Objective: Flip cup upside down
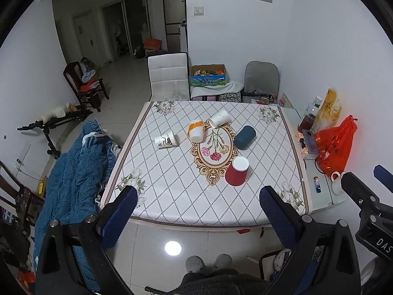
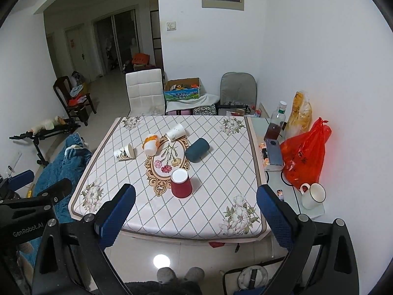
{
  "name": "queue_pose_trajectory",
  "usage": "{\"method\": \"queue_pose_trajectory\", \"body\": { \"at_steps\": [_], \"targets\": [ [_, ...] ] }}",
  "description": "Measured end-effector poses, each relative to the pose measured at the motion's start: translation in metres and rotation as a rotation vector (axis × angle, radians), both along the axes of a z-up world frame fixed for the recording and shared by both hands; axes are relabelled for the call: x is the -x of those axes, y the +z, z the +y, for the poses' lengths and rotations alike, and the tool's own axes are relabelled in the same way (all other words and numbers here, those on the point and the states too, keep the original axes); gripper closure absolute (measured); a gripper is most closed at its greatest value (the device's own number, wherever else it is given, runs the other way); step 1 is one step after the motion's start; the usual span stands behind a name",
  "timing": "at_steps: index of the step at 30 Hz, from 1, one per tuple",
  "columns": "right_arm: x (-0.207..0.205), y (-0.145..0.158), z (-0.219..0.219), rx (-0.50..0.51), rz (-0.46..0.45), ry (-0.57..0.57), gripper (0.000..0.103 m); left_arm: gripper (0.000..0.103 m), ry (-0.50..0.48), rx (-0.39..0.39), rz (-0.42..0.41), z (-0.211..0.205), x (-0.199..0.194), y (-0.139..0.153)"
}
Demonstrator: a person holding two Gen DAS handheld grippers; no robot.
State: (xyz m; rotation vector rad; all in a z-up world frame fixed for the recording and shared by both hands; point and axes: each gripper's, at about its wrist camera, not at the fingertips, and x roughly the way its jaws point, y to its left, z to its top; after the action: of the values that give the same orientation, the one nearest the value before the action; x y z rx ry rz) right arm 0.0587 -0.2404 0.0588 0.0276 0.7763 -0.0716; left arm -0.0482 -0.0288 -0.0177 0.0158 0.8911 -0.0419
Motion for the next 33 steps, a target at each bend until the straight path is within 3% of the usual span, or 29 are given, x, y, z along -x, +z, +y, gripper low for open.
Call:
{"method": "queue_pose_trajectory", "body": {
  "at_steps": [33],
  "targets": [
    [-0.0061,-0.0002,0.0069,-0.005,0.008,0.008,0.002,0.001,0.007,-0.007,-0.007,-0.0002,-0.0033,0.0042]
  ]
}}
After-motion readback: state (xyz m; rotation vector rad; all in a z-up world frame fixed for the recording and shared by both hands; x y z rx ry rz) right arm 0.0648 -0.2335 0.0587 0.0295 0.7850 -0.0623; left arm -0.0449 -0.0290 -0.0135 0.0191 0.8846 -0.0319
